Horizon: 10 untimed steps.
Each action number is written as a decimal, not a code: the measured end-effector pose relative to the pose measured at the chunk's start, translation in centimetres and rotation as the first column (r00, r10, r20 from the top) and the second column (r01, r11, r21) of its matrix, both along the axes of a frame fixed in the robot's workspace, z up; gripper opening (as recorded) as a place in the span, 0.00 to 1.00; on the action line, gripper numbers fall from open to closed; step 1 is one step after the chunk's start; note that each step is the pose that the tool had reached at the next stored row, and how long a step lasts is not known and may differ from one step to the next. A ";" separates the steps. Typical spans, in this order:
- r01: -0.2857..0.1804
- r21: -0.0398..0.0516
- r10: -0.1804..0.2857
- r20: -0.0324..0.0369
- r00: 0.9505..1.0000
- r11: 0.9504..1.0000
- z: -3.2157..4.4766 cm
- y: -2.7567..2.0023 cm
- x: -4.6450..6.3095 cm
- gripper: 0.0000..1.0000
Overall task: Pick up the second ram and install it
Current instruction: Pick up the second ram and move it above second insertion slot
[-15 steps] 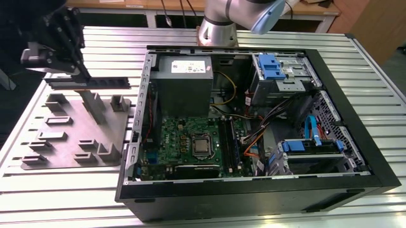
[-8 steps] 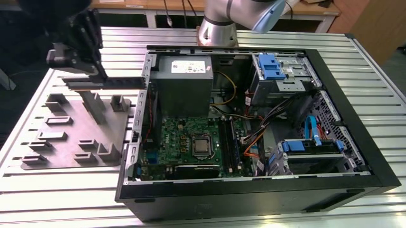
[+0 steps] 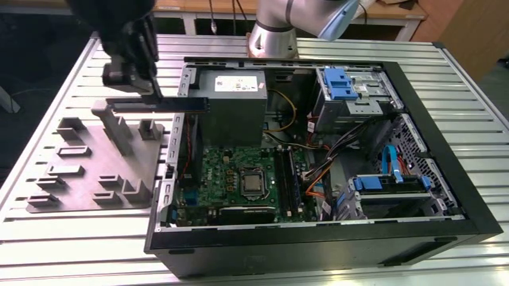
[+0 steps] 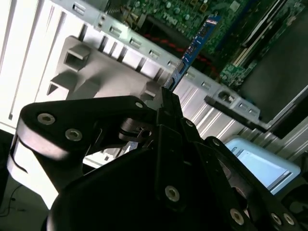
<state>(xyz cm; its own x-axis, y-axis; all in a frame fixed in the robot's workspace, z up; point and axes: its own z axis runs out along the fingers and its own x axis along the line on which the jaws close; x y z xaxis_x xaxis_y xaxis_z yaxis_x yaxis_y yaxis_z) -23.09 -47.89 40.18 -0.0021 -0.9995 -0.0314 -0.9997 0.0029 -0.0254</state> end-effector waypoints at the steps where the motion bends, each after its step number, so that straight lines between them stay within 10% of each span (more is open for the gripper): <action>1: 0.000 0.000 0.000 -0.001 1.000 1.000 0.00 0.00 0.4 0.11; 10: 0.000 0.000 0.000 -0.006 1.000 1.000 -0.01 0.00 4.6 0.11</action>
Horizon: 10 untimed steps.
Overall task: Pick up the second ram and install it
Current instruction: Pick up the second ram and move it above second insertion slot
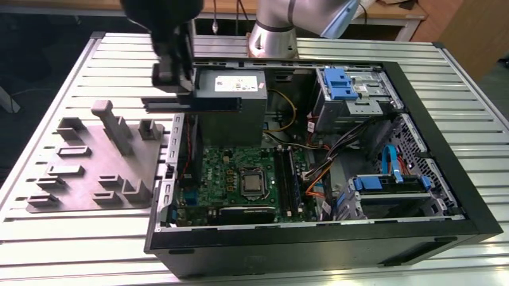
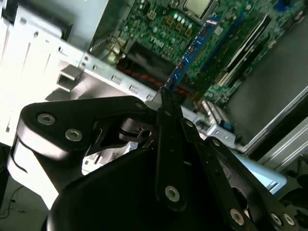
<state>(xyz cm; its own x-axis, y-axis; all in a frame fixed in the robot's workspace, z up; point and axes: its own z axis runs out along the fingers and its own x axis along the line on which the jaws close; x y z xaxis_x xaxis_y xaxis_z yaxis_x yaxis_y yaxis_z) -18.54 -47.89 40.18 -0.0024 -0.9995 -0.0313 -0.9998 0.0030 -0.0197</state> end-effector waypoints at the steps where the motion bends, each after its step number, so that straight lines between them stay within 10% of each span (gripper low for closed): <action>1: 0.000 0.000 0.000 -0.001 1.000 1.000 -0.01 0.00 0.5 0.11; 10: 0.000 0.000 0.000 -0.005 1.000 1.000 -0.02 0.00 4.5 0.11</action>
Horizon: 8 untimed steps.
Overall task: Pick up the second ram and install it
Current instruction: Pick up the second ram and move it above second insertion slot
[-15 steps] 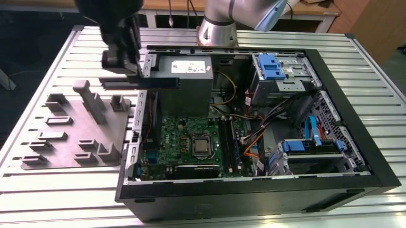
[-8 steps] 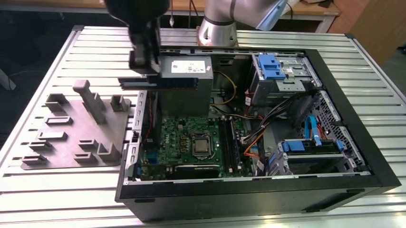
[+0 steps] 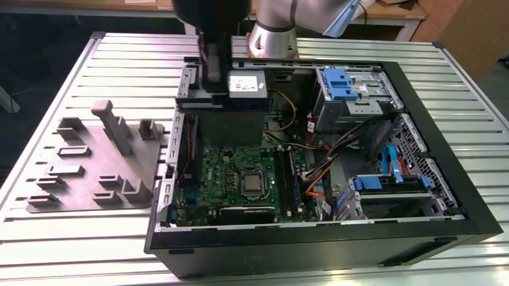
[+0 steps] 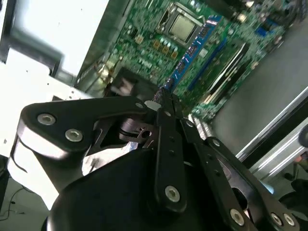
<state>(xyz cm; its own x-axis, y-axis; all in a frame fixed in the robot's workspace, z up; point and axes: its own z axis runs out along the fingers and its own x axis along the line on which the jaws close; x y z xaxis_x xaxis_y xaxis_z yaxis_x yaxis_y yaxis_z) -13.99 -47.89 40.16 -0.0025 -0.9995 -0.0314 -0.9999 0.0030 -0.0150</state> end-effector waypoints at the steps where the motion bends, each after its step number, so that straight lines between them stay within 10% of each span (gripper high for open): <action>1: 0.000 0.000 0.000 0.000 1.000 1.000 0.00 0.00 0.5 0.11; 8: 0.000 0.000 0.000 -0.002 1.000 1.000 -0.01 0.00 3.3 0.11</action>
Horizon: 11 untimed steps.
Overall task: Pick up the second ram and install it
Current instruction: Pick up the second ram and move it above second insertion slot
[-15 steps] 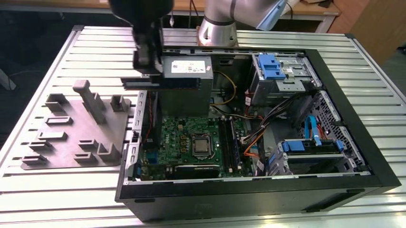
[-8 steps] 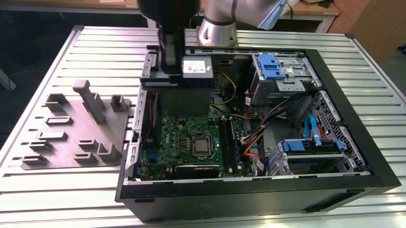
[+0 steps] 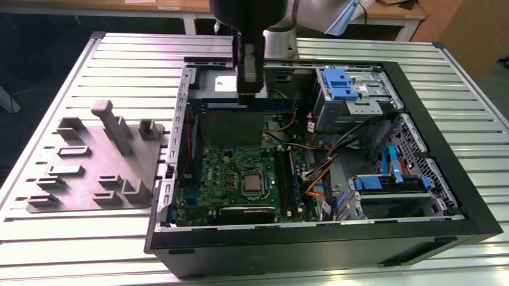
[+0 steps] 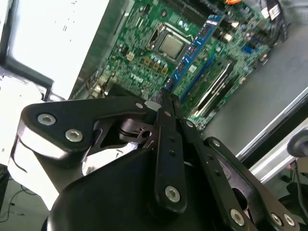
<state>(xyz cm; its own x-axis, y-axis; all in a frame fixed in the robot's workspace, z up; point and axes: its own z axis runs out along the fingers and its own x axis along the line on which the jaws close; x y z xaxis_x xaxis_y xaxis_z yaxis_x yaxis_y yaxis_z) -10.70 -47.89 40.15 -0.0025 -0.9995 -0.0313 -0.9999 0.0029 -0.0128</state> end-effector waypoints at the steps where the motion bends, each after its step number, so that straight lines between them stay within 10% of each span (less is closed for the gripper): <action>1: 0.000 0.000 0.000 0.000 1.000 1.000 0.00 0.00 0.1 0.11; 11: 0.000 0.001 0.000 0.000 1.000 1.000 -0.30 0.01 0.3 0.11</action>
